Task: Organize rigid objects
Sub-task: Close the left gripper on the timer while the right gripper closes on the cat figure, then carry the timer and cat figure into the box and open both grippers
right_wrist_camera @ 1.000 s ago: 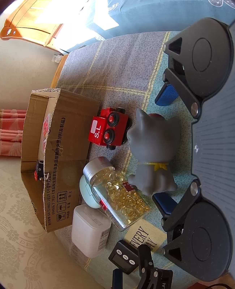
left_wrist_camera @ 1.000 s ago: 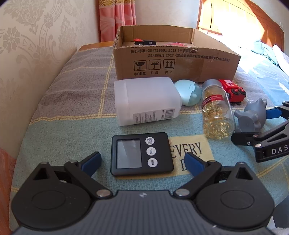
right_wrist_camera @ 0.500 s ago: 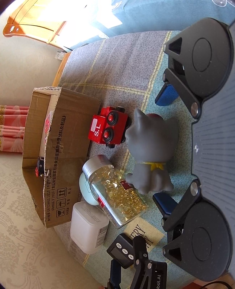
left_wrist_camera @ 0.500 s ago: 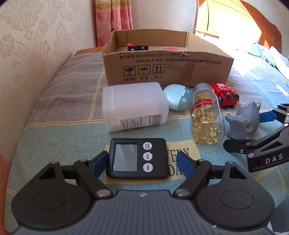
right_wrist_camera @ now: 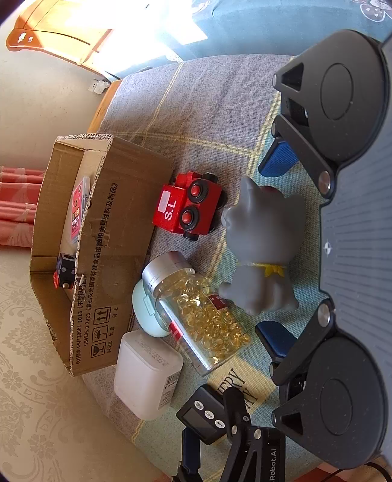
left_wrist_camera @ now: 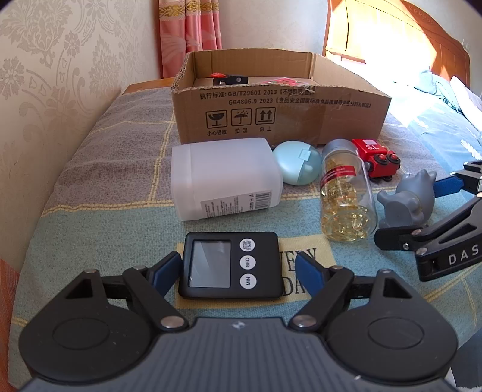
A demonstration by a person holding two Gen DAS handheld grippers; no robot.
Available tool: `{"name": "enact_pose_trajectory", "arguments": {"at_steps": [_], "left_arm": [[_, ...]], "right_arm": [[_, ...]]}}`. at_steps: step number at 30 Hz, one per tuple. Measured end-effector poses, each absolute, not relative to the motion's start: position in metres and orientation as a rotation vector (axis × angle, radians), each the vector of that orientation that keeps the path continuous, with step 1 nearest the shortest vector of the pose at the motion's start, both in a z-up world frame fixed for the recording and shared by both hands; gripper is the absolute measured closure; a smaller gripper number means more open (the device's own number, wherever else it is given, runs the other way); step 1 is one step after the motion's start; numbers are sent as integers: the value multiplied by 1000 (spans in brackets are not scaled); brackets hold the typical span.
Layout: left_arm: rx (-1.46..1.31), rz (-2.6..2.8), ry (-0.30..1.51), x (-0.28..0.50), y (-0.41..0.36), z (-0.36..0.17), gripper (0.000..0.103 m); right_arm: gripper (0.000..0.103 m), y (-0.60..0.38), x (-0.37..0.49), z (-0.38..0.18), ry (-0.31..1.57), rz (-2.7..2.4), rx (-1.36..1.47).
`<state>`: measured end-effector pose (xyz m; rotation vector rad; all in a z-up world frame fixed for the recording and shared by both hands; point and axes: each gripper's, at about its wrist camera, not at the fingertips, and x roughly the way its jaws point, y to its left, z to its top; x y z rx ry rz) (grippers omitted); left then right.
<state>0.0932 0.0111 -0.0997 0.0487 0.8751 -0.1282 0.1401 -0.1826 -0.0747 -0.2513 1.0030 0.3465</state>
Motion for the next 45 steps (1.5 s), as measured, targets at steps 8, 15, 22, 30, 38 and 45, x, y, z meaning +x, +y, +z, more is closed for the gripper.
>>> {"name": "enact_pose_trajectory", "arguments": {"at_steps": [8,15,22,30,38,45], "left_arm": [[47,-132,878,95,13,-99,21],[49,-137,878,97,14,-97,30],[63,-152,899,98,14,-95,34],[94,-182,898,91,15,-78,34],[106,-213,826,93,18,-40,34],[95,-196,777,105,22,-21,34]], "right_arm": [[8,-177,139,-67,988,349,-249],[23,-176,139,-65,983,328,-278],[26,-176,138,-63,989,331,-288],[27,-178,133,-50,981,371,-309],[27,-188,140,-9,912,401,-295],[27,-188,186,33,793,380,-292]]}}
